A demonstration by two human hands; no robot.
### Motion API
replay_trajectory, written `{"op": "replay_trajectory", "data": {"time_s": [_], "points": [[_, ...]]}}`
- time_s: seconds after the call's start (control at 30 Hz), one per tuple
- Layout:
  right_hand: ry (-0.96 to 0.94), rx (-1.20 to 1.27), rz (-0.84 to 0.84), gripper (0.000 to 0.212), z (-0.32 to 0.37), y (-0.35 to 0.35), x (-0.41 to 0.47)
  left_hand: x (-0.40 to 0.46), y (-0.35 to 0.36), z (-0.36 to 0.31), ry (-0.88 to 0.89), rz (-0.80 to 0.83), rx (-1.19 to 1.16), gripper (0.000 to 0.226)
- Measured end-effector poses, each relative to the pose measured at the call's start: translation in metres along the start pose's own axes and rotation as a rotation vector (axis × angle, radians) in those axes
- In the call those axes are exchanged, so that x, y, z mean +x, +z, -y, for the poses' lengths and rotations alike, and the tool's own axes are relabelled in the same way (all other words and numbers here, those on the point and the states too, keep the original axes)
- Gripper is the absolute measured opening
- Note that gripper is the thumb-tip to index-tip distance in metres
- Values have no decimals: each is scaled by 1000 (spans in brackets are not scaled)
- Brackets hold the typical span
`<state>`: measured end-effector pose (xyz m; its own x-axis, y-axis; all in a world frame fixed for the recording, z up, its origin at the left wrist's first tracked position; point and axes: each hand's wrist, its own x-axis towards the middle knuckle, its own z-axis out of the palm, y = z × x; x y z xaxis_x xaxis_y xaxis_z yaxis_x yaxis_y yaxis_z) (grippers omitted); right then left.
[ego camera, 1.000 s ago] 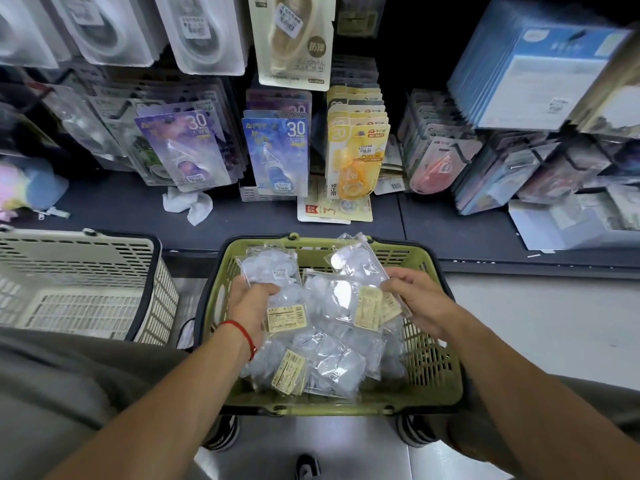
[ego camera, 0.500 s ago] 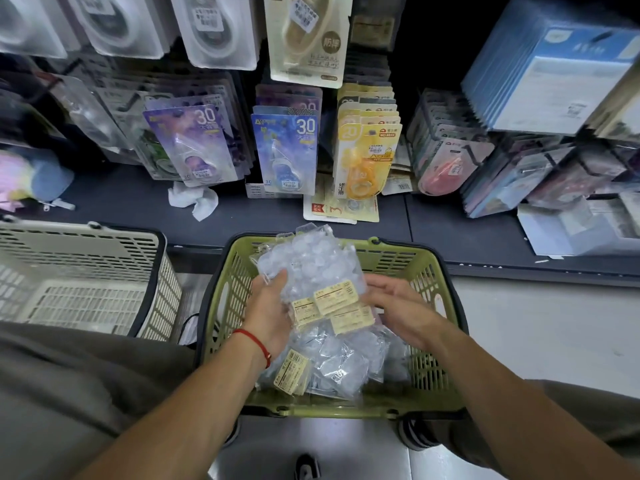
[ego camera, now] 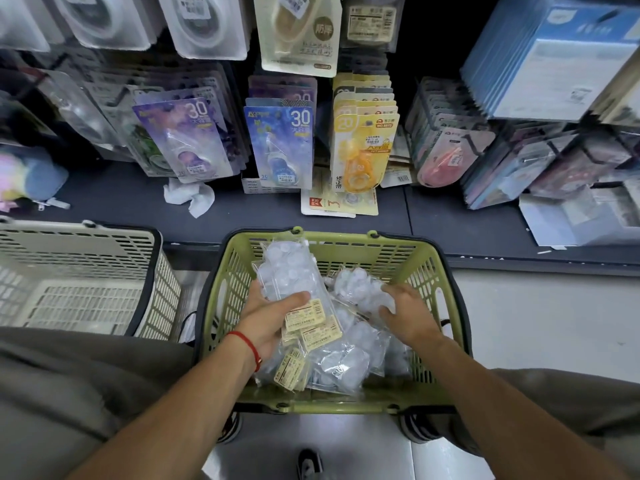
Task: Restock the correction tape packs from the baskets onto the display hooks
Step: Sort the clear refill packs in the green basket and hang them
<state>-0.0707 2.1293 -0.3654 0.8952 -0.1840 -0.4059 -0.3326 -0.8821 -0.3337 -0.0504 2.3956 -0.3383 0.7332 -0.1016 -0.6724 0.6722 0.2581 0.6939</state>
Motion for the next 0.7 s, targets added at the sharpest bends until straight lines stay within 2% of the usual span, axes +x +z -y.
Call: {"op": "replay_trajectory", "data": {"time_s": [0.07, 0.1, 0.17, 0.23, 0.3, 0.4, 0.53, 0.63, 0.7], "points": [[-9, 49, -71, 41, -1, 0, -2, 0, -1, -1, 0, 8, 4, 78], [-37, 150, -82, 33, 6, -4, -3, -1, -1, -2, 4, 20, 3, 78], [-82, 481, 8, 20, 35, -18, -9, -1, 1, -8, 29, 56, 3, 75], [-140, 725, 131, 20, 70, -34, -13, -7, 10, -19, 93, 98, 31, 77], [-225, 746, 118, 28, 96, -49, -16, -16, 21, -35, 199, 129, 86, 85], [-207, 833, 35, 37, 116, -84, -19, -33, 41, -63, 353, 163, 107, 93], [-245, 1004, 62, 22, 124, -145, -20, -53, 57, -106, 429, 222, 28, 77], [-291, 1085, 66, 23, 127, -186, -23, -68, 67, -136, 506, 283, 96, 89], [-328, 1096, 31, 23, 125, -209, -24, -75, 75, -156, 567, 288, 123, 82]]}}
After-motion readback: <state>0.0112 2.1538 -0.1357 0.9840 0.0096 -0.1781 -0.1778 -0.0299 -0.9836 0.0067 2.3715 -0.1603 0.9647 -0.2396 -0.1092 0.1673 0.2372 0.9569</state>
